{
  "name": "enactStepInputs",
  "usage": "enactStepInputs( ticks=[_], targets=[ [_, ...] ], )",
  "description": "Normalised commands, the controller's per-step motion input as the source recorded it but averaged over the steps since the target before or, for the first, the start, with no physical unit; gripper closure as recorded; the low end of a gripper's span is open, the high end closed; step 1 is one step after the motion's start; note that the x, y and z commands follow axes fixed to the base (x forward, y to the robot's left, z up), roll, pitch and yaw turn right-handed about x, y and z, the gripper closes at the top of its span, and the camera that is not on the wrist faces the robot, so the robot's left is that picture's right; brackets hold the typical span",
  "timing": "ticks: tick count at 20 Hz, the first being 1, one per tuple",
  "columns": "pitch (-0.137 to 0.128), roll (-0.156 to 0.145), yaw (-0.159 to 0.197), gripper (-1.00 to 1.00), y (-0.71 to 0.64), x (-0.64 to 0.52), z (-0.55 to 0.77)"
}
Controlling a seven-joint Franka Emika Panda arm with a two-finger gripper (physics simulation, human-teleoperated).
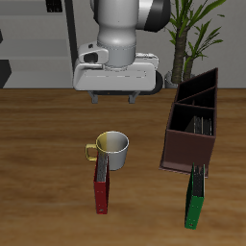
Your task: Place the left yellow book into the left desk caddy's right compartment and place the right yellow book into the left desk caddy's right compartment and place the red book into the left desk caddy's left compartment
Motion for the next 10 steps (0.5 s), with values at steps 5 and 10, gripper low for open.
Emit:
enactStepInputs(
  ticks=[5,10],
  targets=[
    [-0.031,-0.033,0.033,-1.00,-0.34,0.19,0.02],
    [-0.033,-0.030,0.004,-1.00,-0.36,0.17,0.06]
  ],
)
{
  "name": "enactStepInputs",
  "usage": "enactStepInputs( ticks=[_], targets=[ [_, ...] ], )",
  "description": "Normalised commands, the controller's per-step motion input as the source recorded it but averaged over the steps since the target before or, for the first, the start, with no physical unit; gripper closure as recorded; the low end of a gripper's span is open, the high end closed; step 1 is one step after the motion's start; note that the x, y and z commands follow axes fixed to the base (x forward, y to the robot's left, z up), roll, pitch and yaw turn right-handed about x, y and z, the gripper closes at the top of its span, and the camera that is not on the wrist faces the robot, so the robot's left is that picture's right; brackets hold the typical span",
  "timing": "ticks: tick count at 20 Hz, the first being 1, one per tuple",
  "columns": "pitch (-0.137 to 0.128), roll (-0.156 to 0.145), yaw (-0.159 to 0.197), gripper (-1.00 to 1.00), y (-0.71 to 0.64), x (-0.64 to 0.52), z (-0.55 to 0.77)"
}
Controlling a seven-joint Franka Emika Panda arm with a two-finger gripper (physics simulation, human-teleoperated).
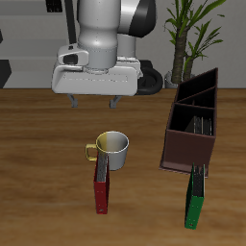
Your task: Place the left yellow book into the left desk caddy's right compartment and place the right yellow book into the left desk caddy's right compartment and place the red book into the left desk caddy's left compartment
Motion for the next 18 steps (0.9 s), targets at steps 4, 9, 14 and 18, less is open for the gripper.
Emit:
enactStepInputs(
  ticks=[4,9,14,18],
  targets=[
    [-0.018,0.027,0.045,-1.00,-0.08,0.16,-0.04],
    [0.000,0.020,0.022,-1.00,-0.10,0.21,-0.16],
    [0.006,0.011,-0.016,-1.00,-0.12,0.20,-0.32],
    [-0.007,0.001,-0.072,-1.00,-0.01,0.19,-0.30]
  ],
)
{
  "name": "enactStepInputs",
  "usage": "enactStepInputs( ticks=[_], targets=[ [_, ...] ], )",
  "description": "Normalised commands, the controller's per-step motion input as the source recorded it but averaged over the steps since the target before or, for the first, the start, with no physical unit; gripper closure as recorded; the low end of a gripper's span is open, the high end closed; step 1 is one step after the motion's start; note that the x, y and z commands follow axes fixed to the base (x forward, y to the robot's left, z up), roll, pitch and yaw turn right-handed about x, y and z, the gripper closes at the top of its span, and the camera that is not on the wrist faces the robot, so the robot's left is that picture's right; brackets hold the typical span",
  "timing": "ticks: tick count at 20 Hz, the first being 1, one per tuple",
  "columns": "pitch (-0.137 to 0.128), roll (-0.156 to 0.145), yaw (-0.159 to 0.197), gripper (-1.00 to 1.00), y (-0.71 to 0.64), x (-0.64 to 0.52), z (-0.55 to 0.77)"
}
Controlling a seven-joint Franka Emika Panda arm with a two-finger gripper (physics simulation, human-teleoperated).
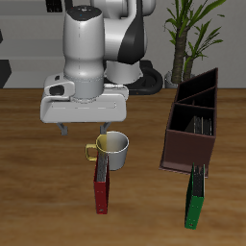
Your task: Place the left yellow book into the left desk caddy's right compartment and place the right yellow book into the left desk caddy's right compartment and place the red book into the left desk caddy's left compartment
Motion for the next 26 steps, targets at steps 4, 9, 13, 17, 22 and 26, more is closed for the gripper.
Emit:
enactStepInputs(
  ticks=[4,9,13,17,22,26],
  targets=[
    [0.011,0.031,-0.046,-1.00,0.20,0.19,-0.28],
    [0.015,0.021,0.017,-1.00,0.15,0.11,-0.23],
    [0.003,0.014,0.001,-1.00,0.16,0.12,-0.23],
    [-0.001,0.009,-0.027,-1.00,0.11,0.01,-0.18],
    [-0.009,0.018,-0.026,-1.00,0.05,-0.05,-0.25],
    [0.001,0.025,-0.018,-1.00,-0.02,-0.08,-0.26]
  ],
)
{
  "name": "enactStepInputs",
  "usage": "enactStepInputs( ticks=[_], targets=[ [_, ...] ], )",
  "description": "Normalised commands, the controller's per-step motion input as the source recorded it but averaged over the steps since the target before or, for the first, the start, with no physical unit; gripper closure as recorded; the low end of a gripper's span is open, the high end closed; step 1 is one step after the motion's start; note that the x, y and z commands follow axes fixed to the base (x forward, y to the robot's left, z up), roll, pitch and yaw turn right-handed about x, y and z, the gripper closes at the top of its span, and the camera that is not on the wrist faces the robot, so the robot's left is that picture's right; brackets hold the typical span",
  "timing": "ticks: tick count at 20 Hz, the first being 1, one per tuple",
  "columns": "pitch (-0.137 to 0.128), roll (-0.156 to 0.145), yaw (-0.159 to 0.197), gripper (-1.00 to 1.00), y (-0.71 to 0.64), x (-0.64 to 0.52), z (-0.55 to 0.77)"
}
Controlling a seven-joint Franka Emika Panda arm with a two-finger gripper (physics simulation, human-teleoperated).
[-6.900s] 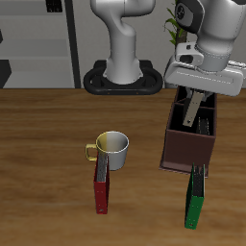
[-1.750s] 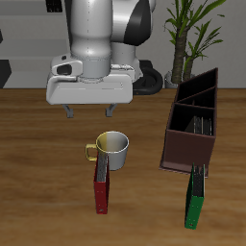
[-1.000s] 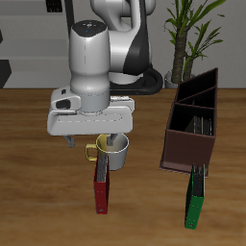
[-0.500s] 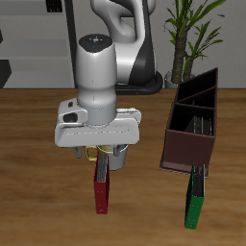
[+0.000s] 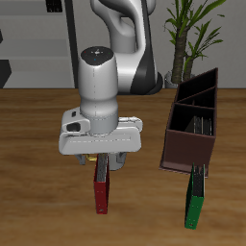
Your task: Place the left yellow book into the left desk caddy's right compartment and place the right yellow book into the left desk caddy's right compartment and place the red book into the left desk caddy's left compartment
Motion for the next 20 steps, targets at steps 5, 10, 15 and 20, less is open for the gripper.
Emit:
enactStepInputs(
  ticks=[5,10,15,20],
  targets=[
    [-0.006,0.006,-0.003,-1.00,0.04,-0.05,-0.15],
    [0.003,0.018,-0.011,-1.00,0.05,0.00,-0.11],
    [-0.008,-0.012,-0.011,-1.00,-0.02,0.02,-0.07],
    [0.029,-0.009,0.006,-1.00,0.00,0.10,-0.13]
  ],
)
